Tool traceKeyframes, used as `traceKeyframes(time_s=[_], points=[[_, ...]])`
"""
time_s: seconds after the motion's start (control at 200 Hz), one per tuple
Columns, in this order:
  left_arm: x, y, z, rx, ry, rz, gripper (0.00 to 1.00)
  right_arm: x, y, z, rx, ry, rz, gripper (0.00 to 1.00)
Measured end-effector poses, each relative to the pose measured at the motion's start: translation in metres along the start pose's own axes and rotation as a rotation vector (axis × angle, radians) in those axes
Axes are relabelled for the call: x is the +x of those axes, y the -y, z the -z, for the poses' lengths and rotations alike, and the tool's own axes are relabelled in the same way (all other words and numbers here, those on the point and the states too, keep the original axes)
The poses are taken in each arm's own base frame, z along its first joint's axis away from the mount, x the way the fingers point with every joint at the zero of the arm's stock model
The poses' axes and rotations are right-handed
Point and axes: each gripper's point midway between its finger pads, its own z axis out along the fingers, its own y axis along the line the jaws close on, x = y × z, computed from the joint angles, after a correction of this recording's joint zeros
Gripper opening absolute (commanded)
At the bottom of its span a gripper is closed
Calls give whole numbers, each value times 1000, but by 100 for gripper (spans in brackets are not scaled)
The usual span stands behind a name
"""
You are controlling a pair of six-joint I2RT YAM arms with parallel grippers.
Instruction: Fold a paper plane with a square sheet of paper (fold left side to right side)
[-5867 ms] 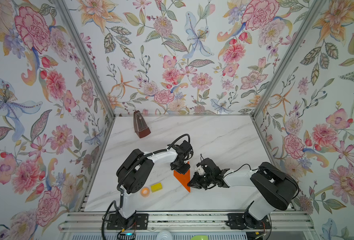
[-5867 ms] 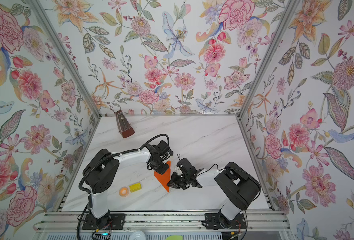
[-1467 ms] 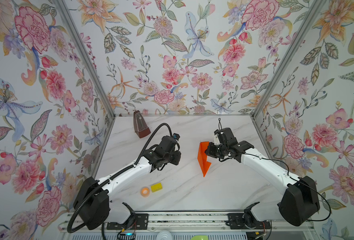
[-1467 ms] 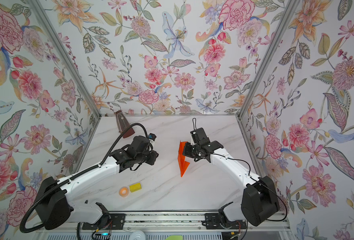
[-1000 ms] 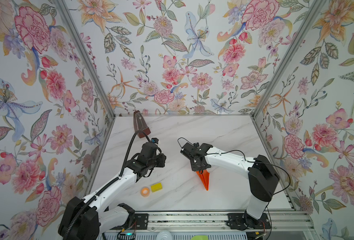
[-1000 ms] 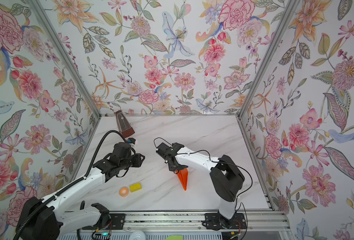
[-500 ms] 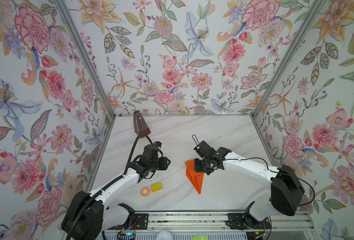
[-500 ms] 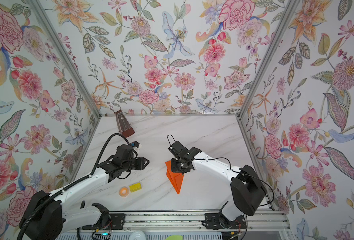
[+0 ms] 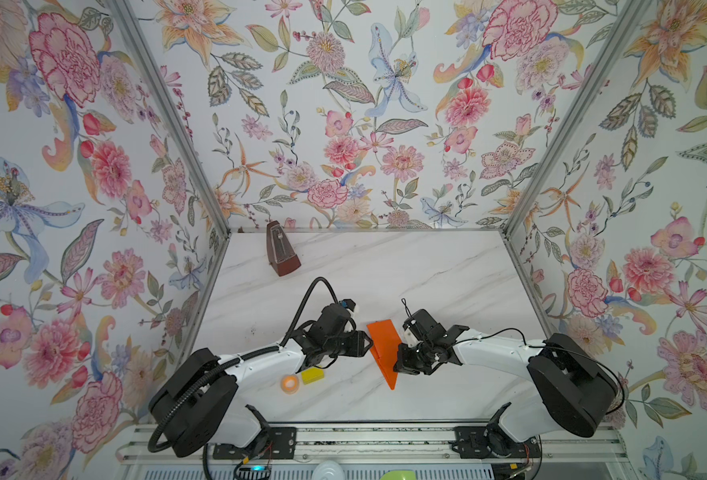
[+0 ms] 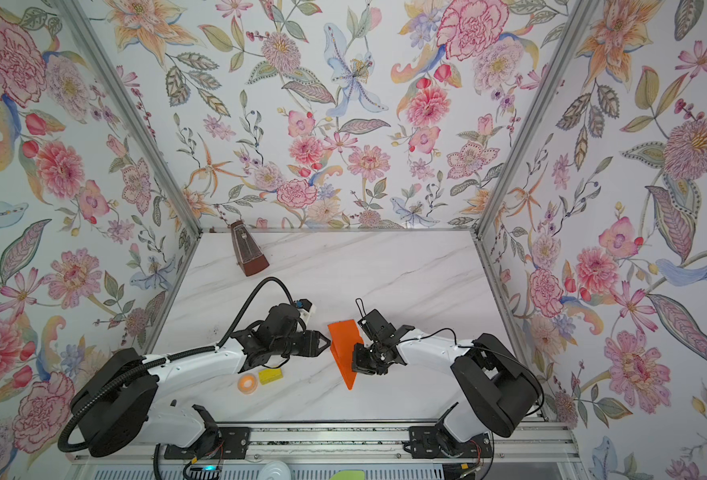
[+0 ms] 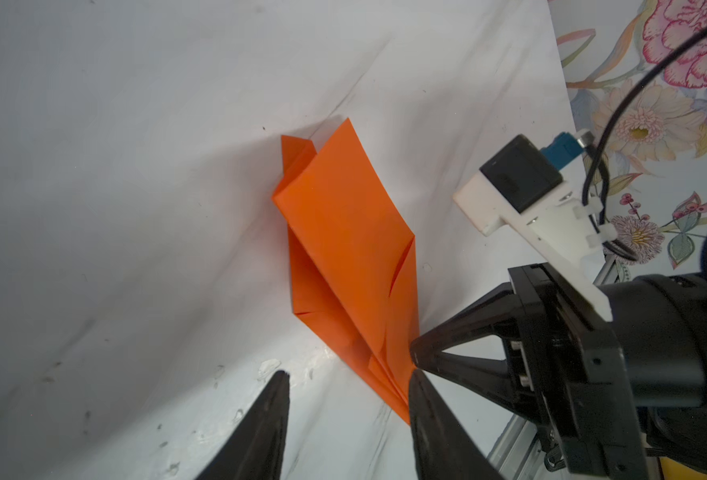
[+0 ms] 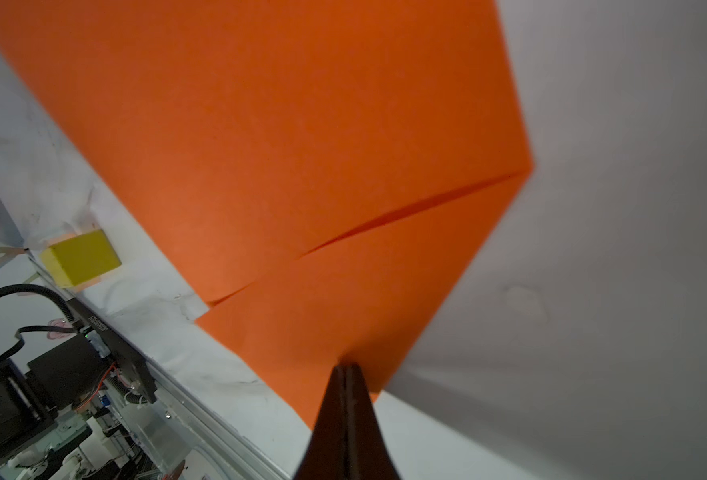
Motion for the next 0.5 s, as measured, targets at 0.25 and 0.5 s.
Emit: traceKeyframes(time_s=[0.25, 0.5], points=[[20, -2, -17, 36, -36, 51, 54, -4, -16, -10, -77, 17, -16, 1], [26, -4, -25, 45, -53, 79, 50, -3, -18, -16, -87, 15, -32, 1]])
